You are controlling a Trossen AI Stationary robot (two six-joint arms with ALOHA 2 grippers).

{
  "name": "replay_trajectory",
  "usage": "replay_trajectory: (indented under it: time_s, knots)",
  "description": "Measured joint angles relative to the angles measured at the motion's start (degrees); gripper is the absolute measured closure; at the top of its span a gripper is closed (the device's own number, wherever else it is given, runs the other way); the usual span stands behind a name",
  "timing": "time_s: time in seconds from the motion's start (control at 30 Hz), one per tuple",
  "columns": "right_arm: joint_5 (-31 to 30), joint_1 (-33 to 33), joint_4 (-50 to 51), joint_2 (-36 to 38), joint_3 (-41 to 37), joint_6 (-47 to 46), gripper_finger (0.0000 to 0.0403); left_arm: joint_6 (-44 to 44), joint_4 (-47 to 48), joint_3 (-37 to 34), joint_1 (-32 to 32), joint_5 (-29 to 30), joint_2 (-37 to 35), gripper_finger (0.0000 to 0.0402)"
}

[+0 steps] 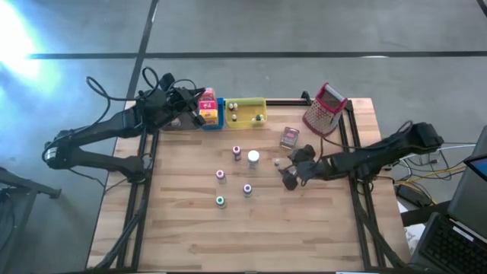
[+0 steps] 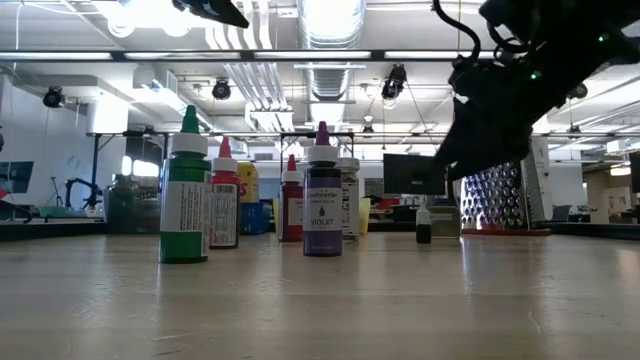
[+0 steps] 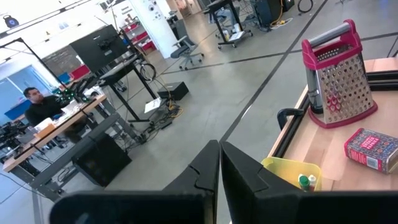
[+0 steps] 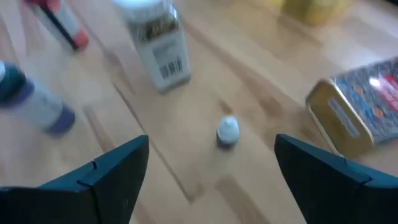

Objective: Pick & Place Kitchen Items
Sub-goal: Put the black food coloring bottle into the yellow bin

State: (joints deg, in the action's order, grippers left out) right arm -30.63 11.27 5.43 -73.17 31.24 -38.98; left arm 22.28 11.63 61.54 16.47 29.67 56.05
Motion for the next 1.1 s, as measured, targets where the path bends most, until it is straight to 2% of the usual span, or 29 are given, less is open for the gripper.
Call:
replay_trajectory:
  time_s: [0.17, 0.33, 0.5, 0.73, 0.93, 1.1]
  knots:
    - [2.11, -0.31, 9.07, -0.77, 4.01, -0.07, 0.0084, 0.0, 0.03, 0.0, 0.02, 0.0, 0.0, 0.038]
    - [10.16, -3.18, 14.86, -3.64, 10.09, 0.7, 0.0108, 0.01, 0.03, 0.01, 0.0, 0.0, 0.0, 0.038]
    - [16.92, -6.43, 20.81, -7.8, 16.7, 7.2, 0.0132, 0.0, 0.08, 0.0, 0.02, 0.0, 0.0, 0.038]
    - [18.72, -10.14, 34.7, -12.51, 26.27, 7.92, 0.0152, 0.0, 0.1, 0.01, 0.02, 0.0, 0.0, 0.038]
    - [18.72, -11.13, 38.93, -16.91, 30.96, 9.94, 0.0155, 0.01, 0.1, 0.0, 0.02, 0.0, 0.0, 0.038]
    - [19.22, -11.3, 40.02, -20.98, 32.73, 13.51, 0.0137, 0.0, 0.08, 0.0, 0.01, 0.0, 0.0, 0.038]
